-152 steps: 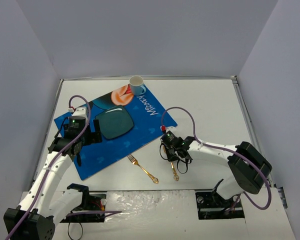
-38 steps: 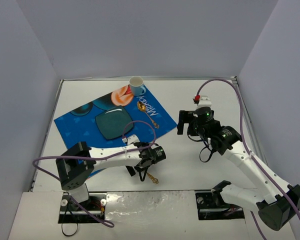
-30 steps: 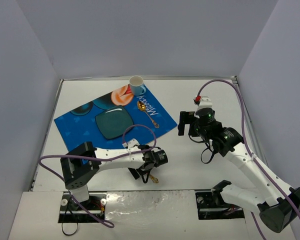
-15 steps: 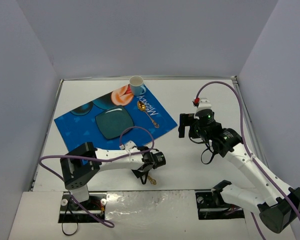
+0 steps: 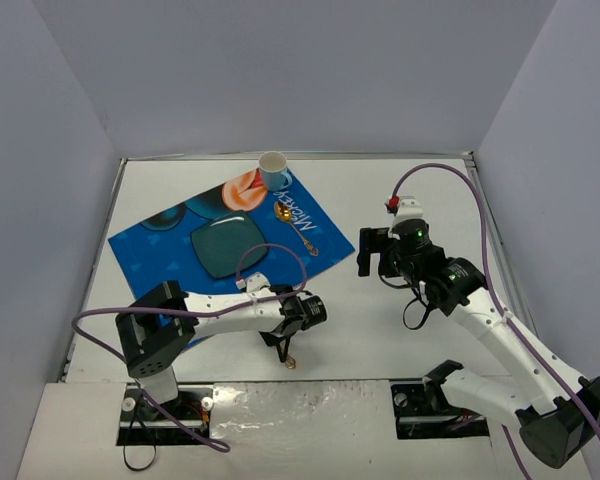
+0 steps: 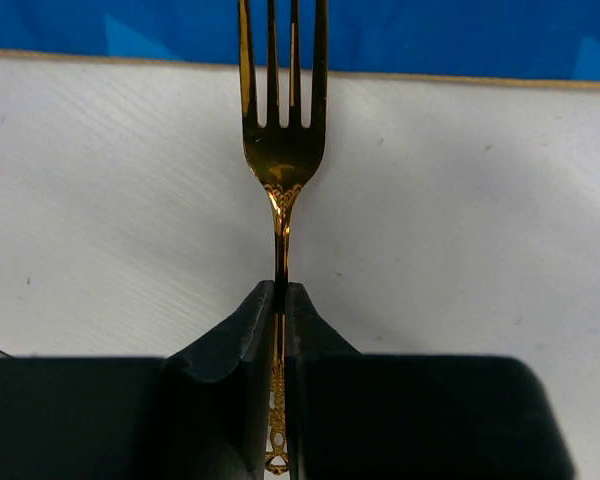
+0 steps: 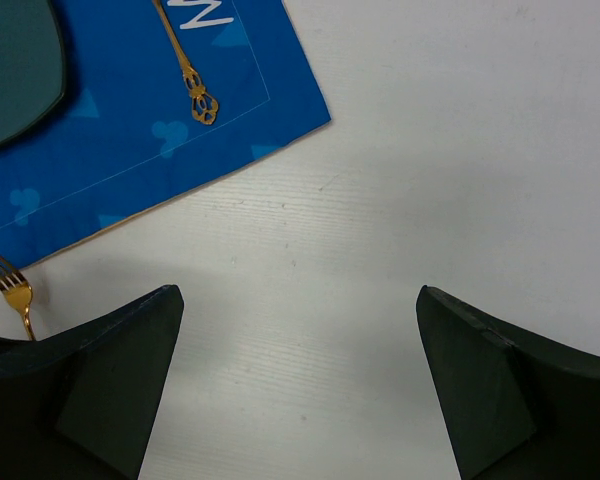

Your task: Set the dinner table for one person

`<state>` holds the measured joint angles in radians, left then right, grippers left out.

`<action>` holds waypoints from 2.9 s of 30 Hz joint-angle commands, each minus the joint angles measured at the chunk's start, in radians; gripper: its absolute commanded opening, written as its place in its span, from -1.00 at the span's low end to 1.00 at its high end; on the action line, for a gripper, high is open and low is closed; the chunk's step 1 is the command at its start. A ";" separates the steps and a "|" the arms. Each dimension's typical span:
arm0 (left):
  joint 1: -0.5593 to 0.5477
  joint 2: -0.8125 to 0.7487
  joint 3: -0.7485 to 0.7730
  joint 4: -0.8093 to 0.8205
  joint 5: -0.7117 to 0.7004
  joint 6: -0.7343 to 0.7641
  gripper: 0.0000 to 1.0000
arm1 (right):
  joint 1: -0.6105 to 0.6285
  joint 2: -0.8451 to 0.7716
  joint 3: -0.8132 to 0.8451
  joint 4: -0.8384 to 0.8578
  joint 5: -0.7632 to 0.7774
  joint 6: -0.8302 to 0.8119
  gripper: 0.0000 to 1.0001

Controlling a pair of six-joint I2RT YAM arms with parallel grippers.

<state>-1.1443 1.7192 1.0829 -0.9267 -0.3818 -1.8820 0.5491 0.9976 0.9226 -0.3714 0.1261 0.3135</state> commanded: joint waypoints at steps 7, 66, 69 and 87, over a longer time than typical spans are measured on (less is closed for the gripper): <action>0.159 -0.199 0.143 -0.208 -0.151 0.326 -1.00 | -0.007 -0.022 0.009 0.031 -0.003 -0.005 1.00; 1.151 -0.197 -0.232 0.539 0.207 1.231 -1.00 | -0.025 0.025 0.020 0.031 0.021 -0.038 1.00; 1.170 -0.203 -0.237 0.537 0.204 1.228 -0.97 | -0.026 0.018 0.024 0.031 0.023 -0.039 1.00; 1.170 -0.633 -0.028 0.196 0.194 1.240 0.61 | -0.028 -0.105 0.138 0.031 0.089 -0.130 1.00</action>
<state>0.0200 1.2573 0.9181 -0.6190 -0.1631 -0.6898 0.5289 0.9635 0.9726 -0.3820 0.1409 0.2452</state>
